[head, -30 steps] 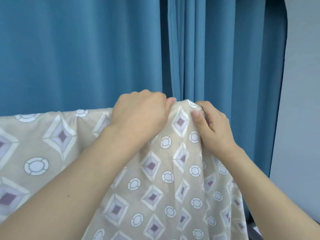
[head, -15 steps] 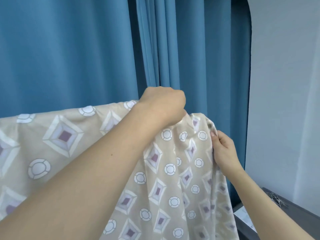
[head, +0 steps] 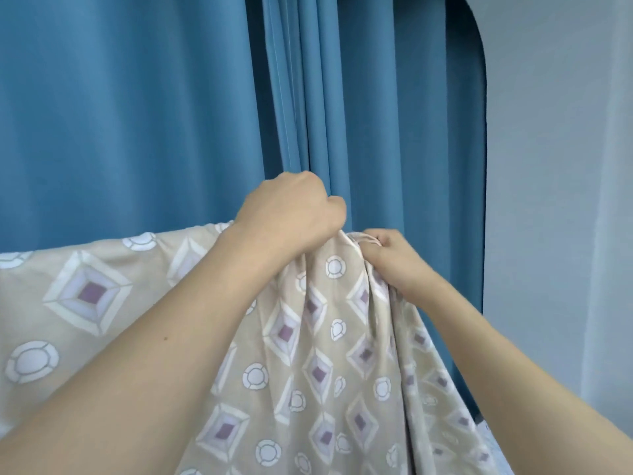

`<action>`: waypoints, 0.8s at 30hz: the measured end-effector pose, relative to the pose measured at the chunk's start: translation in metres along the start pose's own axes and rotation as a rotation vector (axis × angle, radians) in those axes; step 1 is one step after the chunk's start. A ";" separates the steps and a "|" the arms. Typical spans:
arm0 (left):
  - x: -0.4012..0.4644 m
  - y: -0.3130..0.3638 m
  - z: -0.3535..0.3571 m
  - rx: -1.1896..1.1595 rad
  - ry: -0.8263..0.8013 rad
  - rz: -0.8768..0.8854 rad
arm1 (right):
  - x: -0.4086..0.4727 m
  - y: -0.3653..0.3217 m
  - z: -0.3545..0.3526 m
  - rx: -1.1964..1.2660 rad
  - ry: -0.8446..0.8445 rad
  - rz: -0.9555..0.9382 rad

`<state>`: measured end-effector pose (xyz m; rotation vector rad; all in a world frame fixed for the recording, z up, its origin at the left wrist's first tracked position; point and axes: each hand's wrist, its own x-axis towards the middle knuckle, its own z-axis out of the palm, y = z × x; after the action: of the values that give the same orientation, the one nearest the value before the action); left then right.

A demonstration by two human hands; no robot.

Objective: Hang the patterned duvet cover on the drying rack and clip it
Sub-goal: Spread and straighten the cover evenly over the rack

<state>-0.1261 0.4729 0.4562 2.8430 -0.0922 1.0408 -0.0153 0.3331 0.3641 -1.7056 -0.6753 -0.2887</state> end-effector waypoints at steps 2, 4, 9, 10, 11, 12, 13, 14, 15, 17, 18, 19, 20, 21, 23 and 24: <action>0.004 0.000 0.000 0.025 -0.059 0.034 | -0.004 0.012 0.003 0.196 0.059 -0.022; 0.007 0.003 0.001 0.069 -0.118 0.082 | -0.009 0.015 0.004 0.326 0.121 -0.054; 0.005 0.004 0.002 0.132 -0.157 0.110 | -0.023 0.002 -0.006 0.850 -0.085 0.023; 0.005 0.003 0.002 0.141 -0.163 0.116 | -0.023 -0.001 -0.010 0.980 -0.078 0.051; 0.004 0.003 0.002 0.149 -0.163 0.123 | -0.022 -0.004 -0.012 1.052 -0.040 0.060; 0.004 0.003 0.002 0.154 -0.158 0.127 | -0.021 -0.005 -0.014 1.016 0.005 0.056; 0.004 0.002 0.003 0.158 -0.151 0.128 | -0.020 -0.005 -0.014 0.905 0.032 0.039; 0.004 0.002 0.003 0.162 -0.147 0.129 | -0.021 -0.004 -0.012 0.780 0.043 0.009; 0.004 0.002 0.004 0.167 -0.142 0.133 | -0.021 -0.002 -0.011 0.688 0.050 -0.013; 0.003 0.003 0.004 0.174 -0.137 0.142 | -0.024 -0.001 -0.009 0.631 0.059 -0.016; 0.003 0.005 0.003 0.170 -0.146 0.146 | -0.026 0.000 -0.009 0.640 0.063 -0.008; 0.002 0.006 0.001 0.160 -0.160 0.148 | -0.029 0.001 -0.009 0.661 0.065 0.005; 0.001 0.008 0.000 0.145 -0.176 0.149 | -0.032 0.004 -0.010 0.670 0.069 0.020; -0.001 0.009 -0.001 0.133 -0.190 0.152 | -0.036 0.008 -0.011 0.665 0.068 0.033; -0.002 0.010 -0.003 0.126 -0.201 0.159 | -0.048 0.021 -0.015 0.617 0.033 0.040; -0.002 0.010 -0.003 0.123 -0.198 0.157 | -0.056 0.029 -0.018 0.575 0.012 0.037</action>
<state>-0.1303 0.4637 0.4581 3.0876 -0.2819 0.8126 -0.0407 0.2972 0.3156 -1.1639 -0.6416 -0.0654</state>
